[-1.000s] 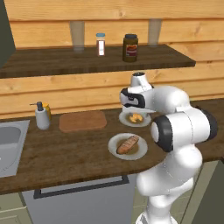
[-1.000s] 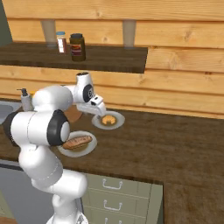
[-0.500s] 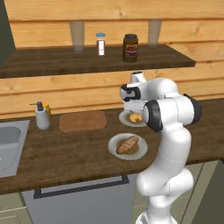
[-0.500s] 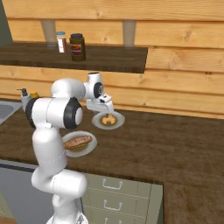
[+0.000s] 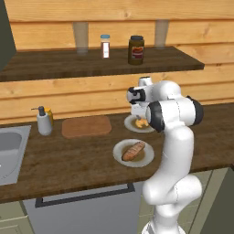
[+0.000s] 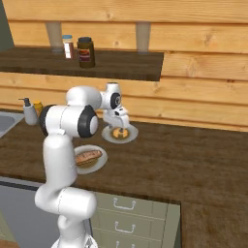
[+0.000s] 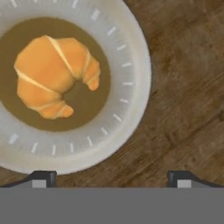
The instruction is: From the different types of pastries on the counter, select a croissant and place it on the cutting board. Then retrieve a jar of jam from the cabinet and place it alongside the croissant on the cutting board.
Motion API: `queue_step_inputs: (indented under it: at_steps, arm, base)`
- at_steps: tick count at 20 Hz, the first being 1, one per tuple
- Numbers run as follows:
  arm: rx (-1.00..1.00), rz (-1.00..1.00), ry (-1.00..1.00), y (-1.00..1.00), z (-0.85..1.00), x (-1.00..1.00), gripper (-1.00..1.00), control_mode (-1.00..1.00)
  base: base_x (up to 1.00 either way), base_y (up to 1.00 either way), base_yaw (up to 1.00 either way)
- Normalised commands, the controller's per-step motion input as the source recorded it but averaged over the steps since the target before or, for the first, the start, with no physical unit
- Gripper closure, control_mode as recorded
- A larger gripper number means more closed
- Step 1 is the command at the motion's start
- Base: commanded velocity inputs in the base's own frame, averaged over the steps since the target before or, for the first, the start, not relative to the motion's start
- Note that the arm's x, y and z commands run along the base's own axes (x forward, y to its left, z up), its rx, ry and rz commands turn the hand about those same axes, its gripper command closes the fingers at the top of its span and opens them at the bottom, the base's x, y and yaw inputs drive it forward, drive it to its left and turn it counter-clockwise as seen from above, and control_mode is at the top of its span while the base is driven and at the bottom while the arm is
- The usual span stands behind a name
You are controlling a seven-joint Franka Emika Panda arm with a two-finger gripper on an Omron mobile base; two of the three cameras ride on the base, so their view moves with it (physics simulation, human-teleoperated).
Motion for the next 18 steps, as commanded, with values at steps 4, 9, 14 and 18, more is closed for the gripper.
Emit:
queue_step_inputs:
  at_steps: [4,9,14,18]
  arm:
    - [0.08,-0.32,0.0,-0.11,0.0,0.58,-1.0,-1.0]
    - [0.05,-0.19,0.0,-0.05,0.0,0.47,-1.0,-1.0]
    - [0.0,-0.09,0.0,0.0,-0.04,0.08,-1.0,-1.0]
    - [0.0,-0.1,0.0,0.01,-0.16,0.16,-1.0,-1.0]
  base:
    - [0.0,0.0,0.0]
    - [0.0,0.0,0.0]
    - [0.0,0.0,0.0]
    - [0.0,0.0,0.0]
